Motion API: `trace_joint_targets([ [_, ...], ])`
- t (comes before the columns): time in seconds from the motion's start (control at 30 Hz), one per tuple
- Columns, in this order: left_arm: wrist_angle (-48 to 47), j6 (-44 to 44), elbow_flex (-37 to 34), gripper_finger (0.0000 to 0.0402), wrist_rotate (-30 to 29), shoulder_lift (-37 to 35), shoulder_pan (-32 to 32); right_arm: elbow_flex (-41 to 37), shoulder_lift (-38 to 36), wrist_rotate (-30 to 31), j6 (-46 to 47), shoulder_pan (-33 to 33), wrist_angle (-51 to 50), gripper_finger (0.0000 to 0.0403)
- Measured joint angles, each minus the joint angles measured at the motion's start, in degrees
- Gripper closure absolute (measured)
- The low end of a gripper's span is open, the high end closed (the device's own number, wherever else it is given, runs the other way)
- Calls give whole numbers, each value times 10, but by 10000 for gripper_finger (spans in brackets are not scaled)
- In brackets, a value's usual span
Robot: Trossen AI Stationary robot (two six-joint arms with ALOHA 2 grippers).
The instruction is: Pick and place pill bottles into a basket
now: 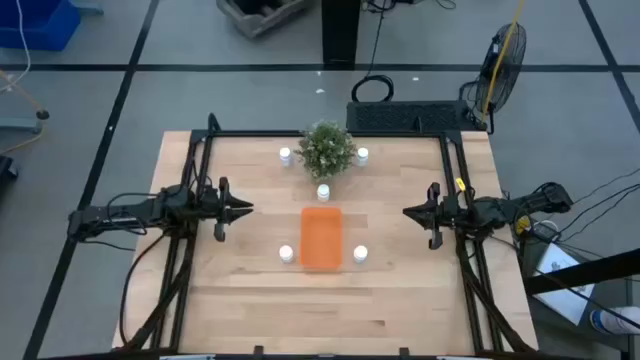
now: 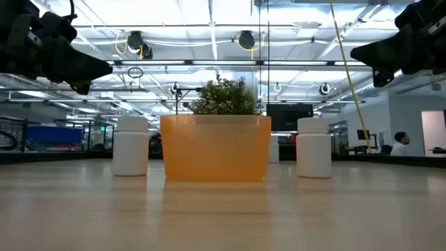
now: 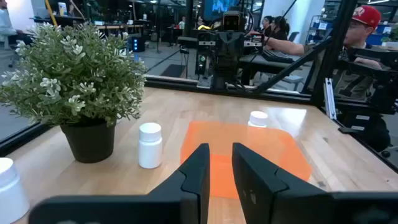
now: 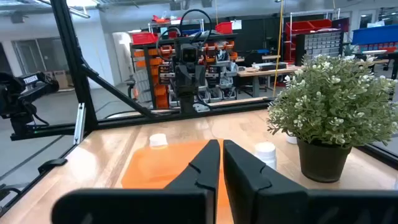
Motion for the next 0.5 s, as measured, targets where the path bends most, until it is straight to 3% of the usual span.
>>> trace_joint_targets([
  [0.5,0,-11,0,330,0,0,0,0,0,0,0,0,0,387],
])
